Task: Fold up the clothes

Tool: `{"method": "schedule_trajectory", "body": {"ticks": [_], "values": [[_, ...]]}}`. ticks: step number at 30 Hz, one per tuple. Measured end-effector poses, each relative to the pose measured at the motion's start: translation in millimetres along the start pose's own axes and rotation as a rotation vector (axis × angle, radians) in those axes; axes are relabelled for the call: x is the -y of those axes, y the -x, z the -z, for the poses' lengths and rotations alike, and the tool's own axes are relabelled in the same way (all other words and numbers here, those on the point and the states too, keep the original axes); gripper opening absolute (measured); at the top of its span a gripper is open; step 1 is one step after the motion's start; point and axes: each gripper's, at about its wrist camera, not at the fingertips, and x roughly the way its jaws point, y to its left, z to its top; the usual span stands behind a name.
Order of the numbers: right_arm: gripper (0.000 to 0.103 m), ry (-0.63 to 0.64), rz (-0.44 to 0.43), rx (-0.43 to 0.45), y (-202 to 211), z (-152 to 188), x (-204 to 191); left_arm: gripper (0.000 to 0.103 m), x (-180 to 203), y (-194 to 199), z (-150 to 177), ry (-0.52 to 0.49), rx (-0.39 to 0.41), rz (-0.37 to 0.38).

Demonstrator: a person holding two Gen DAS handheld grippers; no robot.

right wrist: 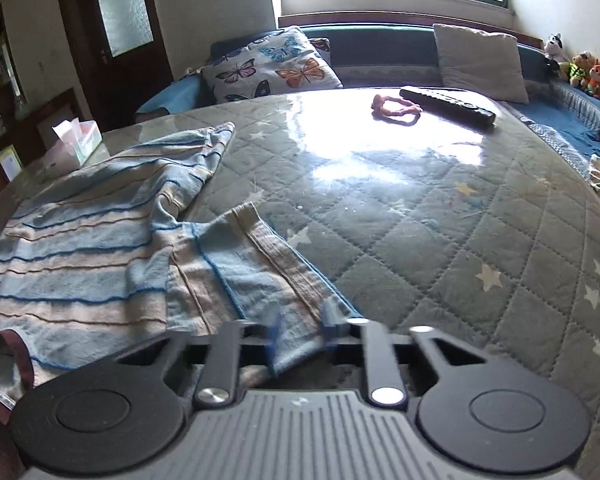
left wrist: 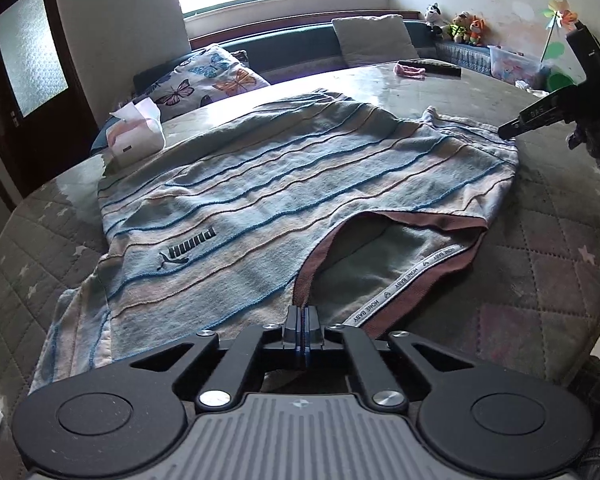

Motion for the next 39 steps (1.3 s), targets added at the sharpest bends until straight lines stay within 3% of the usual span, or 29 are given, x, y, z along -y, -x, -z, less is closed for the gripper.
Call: {"method": "schedule_trajectory", "body": {"ticks": [7, 10, 15, 18, 25, 26, 28, 33, 37, 39], "values": [[0.0, 0.002, 0.048, 0.026, 35.2, 6.8, 11.2, 0.001, -0.7, 10.5, 0.5, -0.044, 0.005, 0.035], [0.001, 0.002, 0.029, 0.016, 49.7, 11.3, 20.0, 0.001, -1.4, 7.1, 1.3, -0.064, -0.01, 0.043], [0.011, -0.031, -0.005, 0.009, 46.8, 10.6, 27.6, 0.001, -0.7, 3.2, -0.9, -0.069, -0.012, 0.048], [0.038, -0.031, -0.04, 0.011, 32.7, 6.6, 21.3, 0.001, -1.7, 4.3, 1.2, -0.062, -0.01, 0.047], [0.043, -0.02, -0.004, 0.008, -3.7, -3.1, 9.9, 0.001, -2.2, 3.4, 1.3, -0.054, -0.014, 0.046], [0.043, -0.011, -0.003, 0.007, -3.8, -2.5, 8.3, 0.001, -2.1, 3.5, 1.3, -0.057, -0.014, 0.047], [0.005, -0.001, -0.013, -0.008, -2.2, -0.4, 6.6, 0.001, -1.9, 3.7, 1.5, -0.062, -0.015, 0.048], [0.005, 0.015, 0.0, -0.004, 17.9, 9.0, 7.7, 0.001, -2.3, 9.0, 3.3, -0.083, -0.012, 0.068], [0.005, 0.035, 0.035, 0.013, 62.1, 20.9, 9.9, 0.001, 1.9, 15.5, 9.9, -0.129, -0.014, 0.118], [0.005, 0.031, 0.057, -0.023, 74.7, 31.8, 12.6, 0.001, 4.7, 16.9, 12.6, -0.153, -0.02, 0.148]]}}
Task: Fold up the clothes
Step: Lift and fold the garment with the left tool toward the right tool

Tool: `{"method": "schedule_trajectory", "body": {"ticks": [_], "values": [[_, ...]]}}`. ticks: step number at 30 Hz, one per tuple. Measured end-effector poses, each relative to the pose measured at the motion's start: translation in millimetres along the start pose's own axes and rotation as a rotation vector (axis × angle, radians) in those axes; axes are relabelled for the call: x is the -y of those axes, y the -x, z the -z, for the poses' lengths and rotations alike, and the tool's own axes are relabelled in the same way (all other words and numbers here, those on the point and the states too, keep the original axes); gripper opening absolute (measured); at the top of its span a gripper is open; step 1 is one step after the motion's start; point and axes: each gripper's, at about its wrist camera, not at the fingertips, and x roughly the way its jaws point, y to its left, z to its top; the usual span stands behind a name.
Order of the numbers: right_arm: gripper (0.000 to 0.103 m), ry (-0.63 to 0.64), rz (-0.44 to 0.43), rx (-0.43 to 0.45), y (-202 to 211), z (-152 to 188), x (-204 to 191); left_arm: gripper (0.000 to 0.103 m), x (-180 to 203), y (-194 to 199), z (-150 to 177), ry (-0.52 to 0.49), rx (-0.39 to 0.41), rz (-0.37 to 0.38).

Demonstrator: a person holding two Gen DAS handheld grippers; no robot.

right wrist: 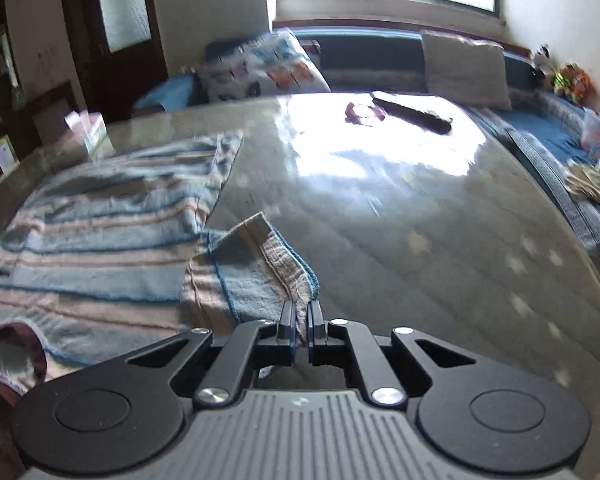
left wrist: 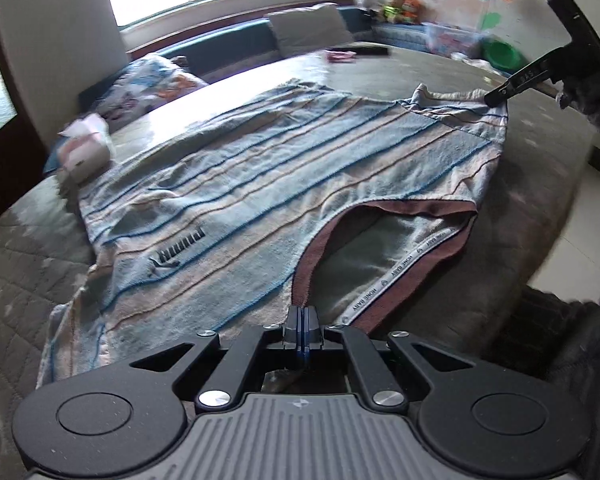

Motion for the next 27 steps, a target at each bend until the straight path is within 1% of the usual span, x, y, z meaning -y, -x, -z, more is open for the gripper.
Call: {"method": "schedule_trajectory", "body": {"ticks": [3, 6, 9, 11, 12, 13, 14, 16, 18, 21, 22, 25, 27], "values": [[0.005, 0.006, 0.037, -0.076, 6.6, 19.1, 5.0, 0.001, 2.7, 3.7, 1.8, -0.03, 0.001, 0.035], [0.005, -0.002, 0.055, -0.107, 19.6, 31.2, 10.5, 0.001, 3.1, 6.2, 2.4, -0.038, 0.013, 0.07], [0.005, -0.005, 0.075, -0.139, 25.8, 39.6, 14.5, 0.001, 3.3, 0.8, 2.7, -0.041, 0.006, 0.097], [0.008, -0.008, 0.082, -0.157, 25.9, 42.4, 16.2, 0.003, -2.0, 2.2, 2.1, -0.03, 0.0, 0.111], [0.011, -0.009, 0.086, -0.162, 26.0, 42.6, 16.9, 0.006, -4.7, 2.9, 1.8, -0.024, -0.003, 0.118], [0.015, -0.008, 0.089, -0.157, 28.3, 41.1, 17.0, 0.006, -10.1, 4.9, 0.8, -0.007, -0.005, 0.132], [0.016, -0.003, 0.092, -0.147, 30.6, 39.3, 17.2, 0.006, -15.8, 8.8, 0.2, 0.01, -0.003, 0.14], [0.017, 0.013, 0.097, -0.114, 35.0, 31.4, 16.0, 0.008, -21.5, 17.1, -0.9, 0.024, 0.012, 0.131], [0.017, 0.024, 0.087, -0.085, 35.3, 22.5, 13.0, 0.01, -28.8, 23.3, -5.1, 0.036, 0.034, 0.097], [0.019, 0.057, 0.041, -0.037, 26.5, 2.6, 1.9, 0.01, -42.6, 23.5, -13.5, 0.094, 0.058, 0.039], [0.021, 0.07, 0.02, -0.022, 21.0, -5.3, -3.2, 0.011, -47.4, 23.0, -16.3, 0.116, 0.065, 0.018], [0.023, 0.103, -0.047, 0.008, 2.2, -23.7, -22.6, 0.019, -67.4, 3.8, -29.5, 0.218, 0.067, -0.035], [0.023, 0.119, -0.088, 0.016, -11.5, -33.1, -34.0, 0.019, -81.4, -11.2, -38.4, 0.286, 0.068, -0.067]]}}
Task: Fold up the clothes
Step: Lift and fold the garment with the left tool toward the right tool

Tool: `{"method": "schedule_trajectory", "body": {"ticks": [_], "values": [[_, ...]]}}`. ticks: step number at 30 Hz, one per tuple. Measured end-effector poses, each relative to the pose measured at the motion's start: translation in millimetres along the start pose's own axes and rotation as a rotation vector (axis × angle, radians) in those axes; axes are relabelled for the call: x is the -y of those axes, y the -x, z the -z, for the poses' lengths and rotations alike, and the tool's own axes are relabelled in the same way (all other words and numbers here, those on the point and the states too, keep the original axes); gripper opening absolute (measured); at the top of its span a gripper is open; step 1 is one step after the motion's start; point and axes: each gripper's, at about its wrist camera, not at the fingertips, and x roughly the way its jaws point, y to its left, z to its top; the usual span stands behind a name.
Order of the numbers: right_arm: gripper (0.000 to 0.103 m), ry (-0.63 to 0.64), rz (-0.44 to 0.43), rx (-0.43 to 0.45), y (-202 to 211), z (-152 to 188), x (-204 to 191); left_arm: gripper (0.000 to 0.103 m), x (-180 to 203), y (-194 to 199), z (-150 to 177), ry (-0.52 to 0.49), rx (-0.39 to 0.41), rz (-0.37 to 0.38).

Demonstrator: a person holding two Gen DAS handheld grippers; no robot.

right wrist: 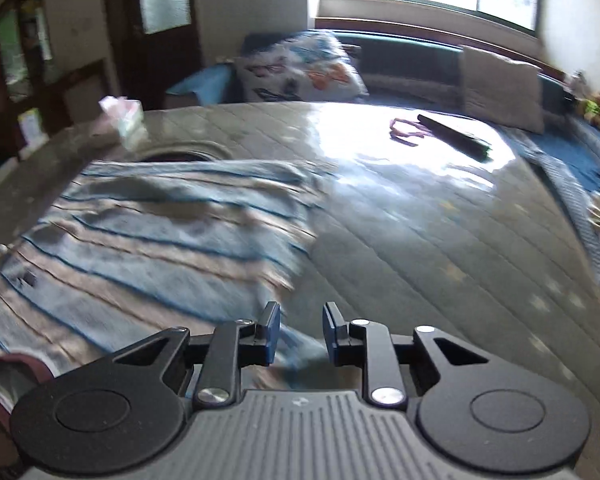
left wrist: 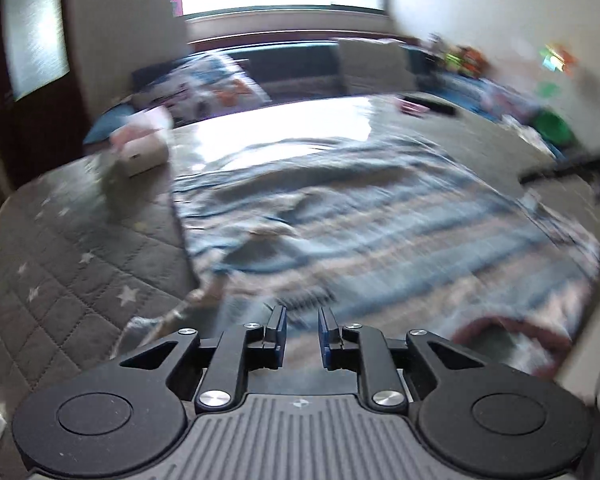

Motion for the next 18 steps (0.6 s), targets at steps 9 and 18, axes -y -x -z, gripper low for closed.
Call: {"method": "schedule_trajectory", "body": {"ticks": [9, 18], "values": [[0.023, -0.01, -0.034, -0.043, -67.9, -17.1, -12.3, 0.019, -20.3, -69.4, -27.5, 0.097, -0.047, -0.038], [0.024, -0.011, -0.014, -0.057, -80.7, -27.7, 0.0, 0.019, -27.3, -88.7, -46.2, 0.085, -0.067, -0.044]]}}
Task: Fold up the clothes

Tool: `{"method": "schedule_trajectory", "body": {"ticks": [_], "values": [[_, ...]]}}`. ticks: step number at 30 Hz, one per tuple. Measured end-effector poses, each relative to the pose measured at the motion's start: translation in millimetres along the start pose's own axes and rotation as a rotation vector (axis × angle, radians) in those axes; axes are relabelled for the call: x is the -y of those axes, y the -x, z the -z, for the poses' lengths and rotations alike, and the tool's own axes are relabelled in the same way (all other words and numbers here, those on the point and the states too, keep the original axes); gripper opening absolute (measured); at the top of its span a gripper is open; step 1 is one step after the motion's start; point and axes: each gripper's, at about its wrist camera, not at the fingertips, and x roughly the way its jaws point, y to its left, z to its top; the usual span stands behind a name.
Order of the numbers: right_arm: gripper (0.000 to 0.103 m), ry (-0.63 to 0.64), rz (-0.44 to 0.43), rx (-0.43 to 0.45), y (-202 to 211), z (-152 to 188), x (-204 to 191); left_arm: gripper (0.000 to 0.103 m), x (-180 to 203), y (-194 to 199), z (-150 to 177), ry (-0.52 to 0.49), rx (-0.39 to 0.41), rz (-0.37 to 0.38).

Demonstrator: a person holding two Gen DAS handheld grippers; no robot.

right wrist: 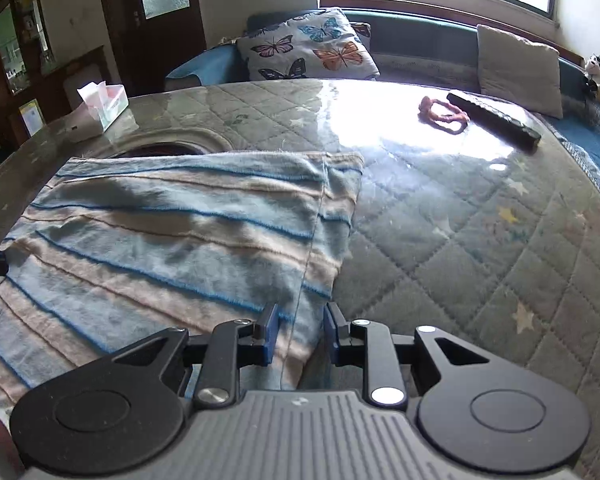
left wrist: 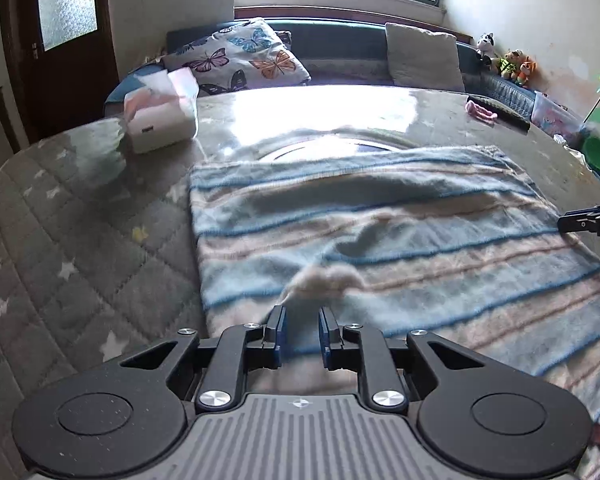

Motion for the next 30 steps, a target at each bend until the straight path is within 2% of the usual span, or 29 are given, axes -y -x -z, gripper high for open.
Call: {"method": "schedule_trajectory", "body": {"ticks": [9, 17, 20, 27, 30], "values": [[0.024, 0.058, -0.058, 0.017, -29.6, -35.4, -27.3, 0.023, 37.5, -46.0, -53.5, -0.041, 0.018, 0.081], [0.025, 0.104, -0.118, 0.017, -63.7, -60.4, -56.0, 0.023, 65.9, -97.4, -86.6, -0.031, 0.015, 0.162], [0.025, 0.117, -0.136, 0.023, -73.5, -67.6, -63.5, 0.023, 70.2, -111.7, -90.5, -0.035, 0.006, 0.171], [0.025, 0.149, -0.143, 0.048, -96.2, -84.1, -77.0, 0.028, 64.0, -127.7, -103.4, 0.01, 0.045, 0.161], [0.03, 0.143, -0.145, 0.055, -108.4, -91.7, -78.9, 0.028, 60.5, -132.6, -110.1, 0.037, 0.059, 0.15]]}}
